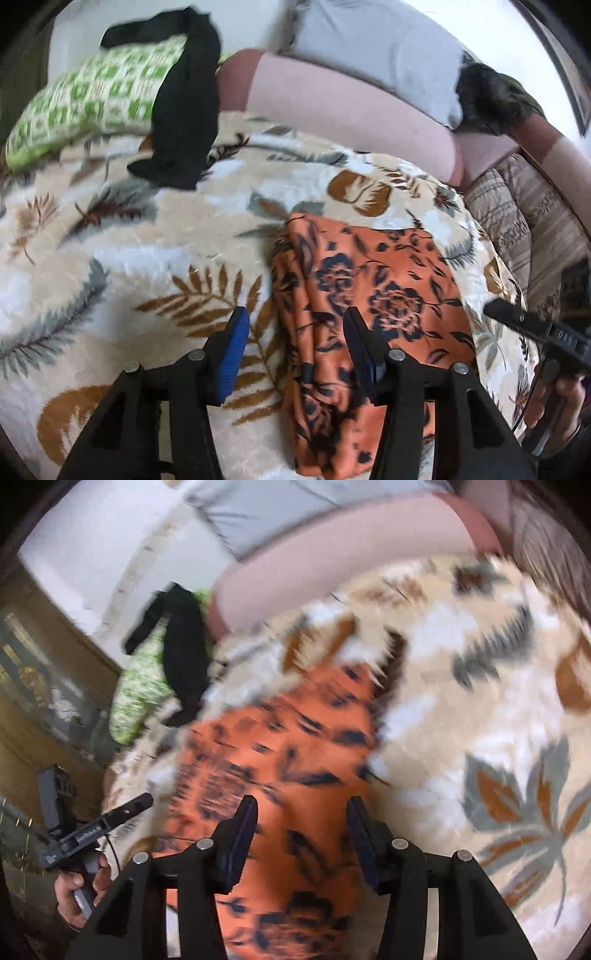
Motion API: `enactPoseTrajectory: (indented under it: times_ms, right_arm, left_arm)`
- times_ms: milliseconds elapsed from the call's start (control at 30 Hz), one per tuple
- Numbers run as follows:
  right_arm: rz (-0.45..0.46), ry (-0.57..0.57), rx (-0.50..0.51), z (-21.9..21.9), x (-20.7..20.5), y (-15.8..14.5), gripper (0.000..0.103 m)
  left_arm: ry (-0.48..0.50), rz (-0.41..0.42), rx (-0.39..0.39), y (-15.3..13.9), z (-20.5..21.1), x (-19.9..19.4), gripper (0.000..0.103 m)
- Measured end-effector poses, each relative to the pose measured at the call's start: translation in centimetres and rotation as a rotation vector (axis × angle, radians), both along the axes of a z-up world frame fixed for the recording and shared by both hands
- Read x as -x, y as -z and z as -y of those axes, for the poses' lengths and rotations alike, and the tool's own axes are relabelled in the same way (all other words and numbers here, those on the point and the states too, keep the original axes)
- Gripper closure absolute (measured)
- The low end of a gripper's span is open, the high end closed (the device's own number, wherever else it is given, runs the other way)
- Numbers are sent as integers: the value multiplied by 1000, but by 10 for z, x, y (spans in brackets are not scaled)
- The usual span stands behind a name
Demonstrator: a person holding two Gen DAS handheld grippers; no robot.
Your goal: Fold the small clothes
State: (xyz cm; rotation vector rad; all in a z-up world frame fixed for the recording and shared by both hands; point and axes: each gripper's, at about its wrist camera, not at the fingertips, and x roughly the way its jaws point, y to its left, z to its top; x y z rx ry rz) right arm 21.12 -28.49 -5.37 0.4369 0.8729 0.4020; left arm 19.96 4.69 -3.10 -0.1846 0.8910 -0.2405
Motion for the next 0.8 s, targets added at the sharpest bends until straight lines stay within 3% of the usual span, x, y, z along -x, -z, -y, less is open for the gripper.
enactPoseTrajectory:
  times_ms: [100,167,200,267,467,633,800]
  right_arm:
    - [-5,-63,-17,-24,-6,-3,47]
    - [-61,-56,21,-34,-17,16,45]
    - [-135,-39,39,-33,-24,35,44]
    - [-169,-28,26,-29,-28,42,44]
    - [-49,-45,107,-35,-42,2,38]
    - [-161,7,133,-38,-74,38,35]
    - [-73,36,107,-35,-48,4,35]
  left_arm:
    - [38,-23,-92,16,23,1,50]
    - [10,-85,-155,38,32,-6,50]
    - [1,-121,-167,48,33,-8,49]
    - [-6,-133,-154,56,31,-7,49]
    - [-13,-109,-176,46,34,-8,48]
    - [-16,-117,-161,52,32,-3,45]
    - [-30,-117,-151,43,30,2,45]
